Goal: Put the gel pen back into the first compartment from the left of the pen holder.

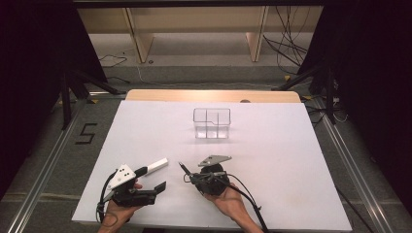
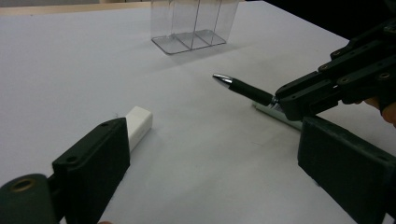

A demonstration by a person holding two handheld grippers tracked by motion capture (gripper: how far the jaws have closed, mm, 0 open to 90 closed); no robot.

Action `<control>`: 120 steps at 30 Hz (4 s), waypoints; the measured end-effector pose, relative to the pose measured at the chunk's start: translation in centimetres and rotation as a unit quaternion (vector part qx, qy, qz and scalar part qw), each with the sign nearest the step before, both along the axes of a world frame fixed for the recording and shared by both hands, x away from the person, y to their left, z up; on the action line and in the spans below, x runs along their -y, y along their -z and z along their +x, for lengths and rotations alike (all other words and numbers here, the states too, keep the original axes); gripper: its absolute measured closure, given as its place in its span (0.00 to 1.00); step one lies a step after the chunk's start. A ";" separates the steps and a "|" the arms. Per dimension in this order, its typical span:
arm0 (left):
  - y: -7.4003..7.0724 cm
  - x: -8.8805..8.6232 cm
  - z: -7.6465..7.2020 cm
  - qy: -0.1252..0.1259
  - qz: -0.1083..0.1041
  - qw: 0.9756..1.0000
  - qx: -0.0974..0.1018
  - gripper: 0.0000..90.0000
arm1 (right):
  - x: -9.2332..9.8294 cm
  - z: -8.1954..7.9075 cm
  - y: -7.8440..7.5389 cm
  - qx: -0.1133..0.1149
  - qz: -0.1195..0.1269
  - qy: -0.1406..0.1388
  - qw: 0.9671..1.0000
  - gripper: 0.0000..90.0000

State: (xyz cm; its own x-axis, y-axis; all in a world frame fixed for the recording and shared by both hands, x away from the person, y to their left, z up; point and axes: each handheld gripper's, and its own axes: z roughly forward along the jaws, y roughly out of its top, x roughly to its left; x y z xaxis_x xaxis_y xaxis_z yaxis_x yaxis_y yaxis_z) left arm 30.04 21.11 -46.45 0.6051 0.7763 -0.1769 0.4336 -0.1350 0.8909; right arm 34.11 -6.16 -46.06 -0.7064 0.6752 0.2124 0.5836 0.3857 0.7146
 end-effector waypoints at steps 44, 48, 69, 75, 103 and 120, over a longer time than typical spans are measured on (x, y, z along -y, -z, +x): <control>-2.9 8.7 4.9 0.051 -0.225 0.958 -0.169 0.24 | 4.6 -3.3 -3.3 0.141 0.045 -0.003 0.989 0.89; -2.8 9.1 5.1 0.050 -0.231 0.955 -0.178 0.30 | 4.5 -3.4 -3.3 0.149 0.043 -0.001 0.988 0.89; -2.3 9.5 5.0 0.055 -0.267 0.942 -0.198 0.66 | 4.3 -3.6 -3.2 0.169 0.037 0.006 0.985 0.89; -2.3 9.6 5.0 0.057 -0.269 0.940 -0.201 0.71 | 4.3 -3.7 -3.2 0.172 0.040 0.006 0.984 0.89; -1.7 9.0 5.5 0.066 -0.291 0.932 -0.205 0.88 | 4.9 -3.4 -2.9 0.157 0.057 0.004 0.986 0.77; -4.3 6.2 7.6 0.024 -0.255 0.960 -0.113 0.88 | 8.9 -3.6 -1.2 0.122 0.051 0.030 0.991 0.44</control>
